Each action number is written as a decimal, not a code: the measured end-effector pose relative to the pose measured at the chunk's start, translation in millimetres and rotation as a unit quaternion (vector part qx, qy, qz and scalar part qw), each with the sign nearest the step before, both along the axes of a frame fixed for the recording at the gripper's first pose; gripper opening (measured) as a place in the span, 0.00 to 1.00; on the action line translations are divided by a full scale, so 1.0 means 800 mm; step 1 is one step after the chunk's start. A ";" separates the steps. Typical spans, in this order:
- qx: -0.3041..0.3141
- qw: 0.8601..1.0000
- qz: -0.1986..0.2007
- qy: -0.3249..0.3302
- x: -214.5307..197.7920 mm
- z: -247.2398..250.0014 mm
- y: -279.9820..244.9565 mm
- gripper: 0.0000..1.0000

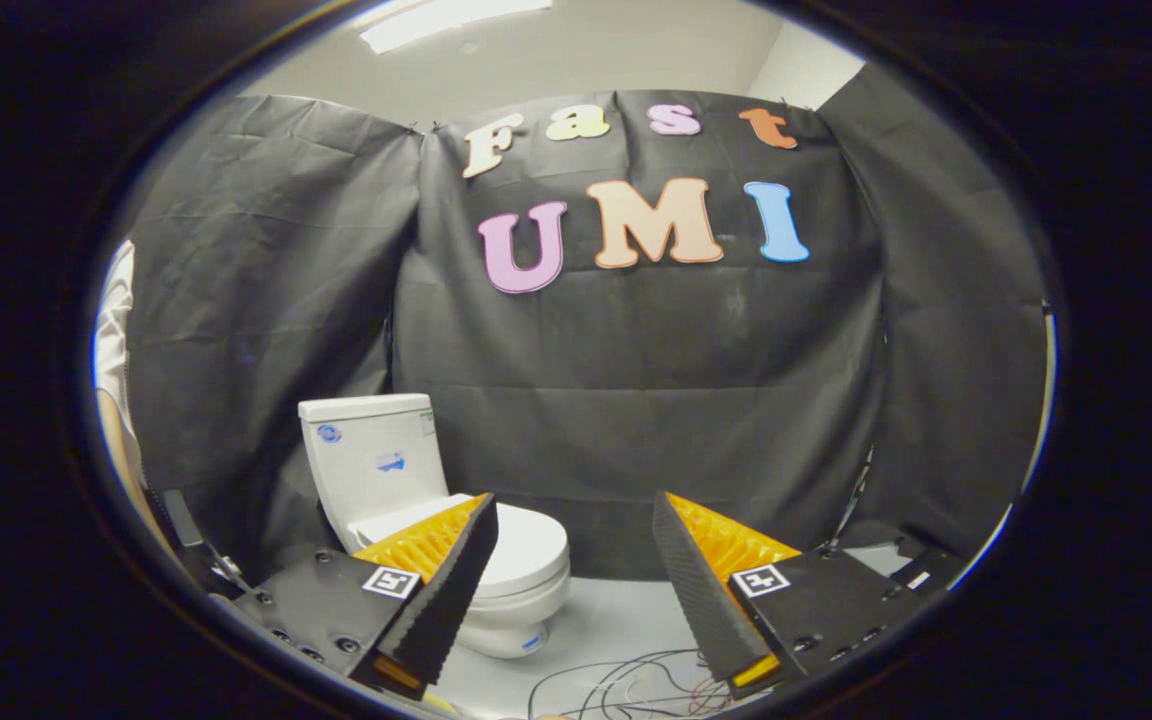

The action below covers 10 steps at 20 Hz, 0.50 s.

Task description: Open the toilet lid.

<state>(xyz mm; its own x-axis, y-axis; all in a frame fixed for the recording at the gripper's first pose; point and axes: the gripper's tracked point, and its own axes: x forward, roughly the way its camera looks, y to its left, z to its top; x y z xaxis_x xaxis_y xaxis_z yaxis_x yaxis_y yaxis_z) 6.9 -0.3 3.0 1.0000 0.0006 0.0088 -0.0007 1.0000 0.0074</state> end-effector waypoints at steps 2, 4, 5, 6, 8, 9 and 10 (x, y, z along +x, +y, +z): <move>0.004 1.000 0.001 -0.001 0.015 0.000 0.003 0.97; -0.007 1.000 0.003 0.001 0.032 0.001 0.007 0.95; -0.008 1.000 0.004 0.001 0.041 0.002 0.007 0.94; -0.005 1.000 0.007 0.000 0.047 0.000 0.007 0.94; -0.006 1.000 0.014 -0.011 0.063 0.006 0.015 0.94; -0.013 1.000 0.013 -0.023 0.073 0.014 0.019 0.94; -0.019 0.999 0.010 -0.043 0.079 0.025 0.022 0.93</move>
<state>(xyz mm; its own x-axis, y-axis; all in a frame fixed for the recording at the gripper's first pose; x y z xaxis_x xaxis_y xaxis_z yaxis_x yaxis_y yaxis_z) 69.9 17.1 23.3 0.9952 0.0227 0.0949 -0.0199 0.9993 -0.0306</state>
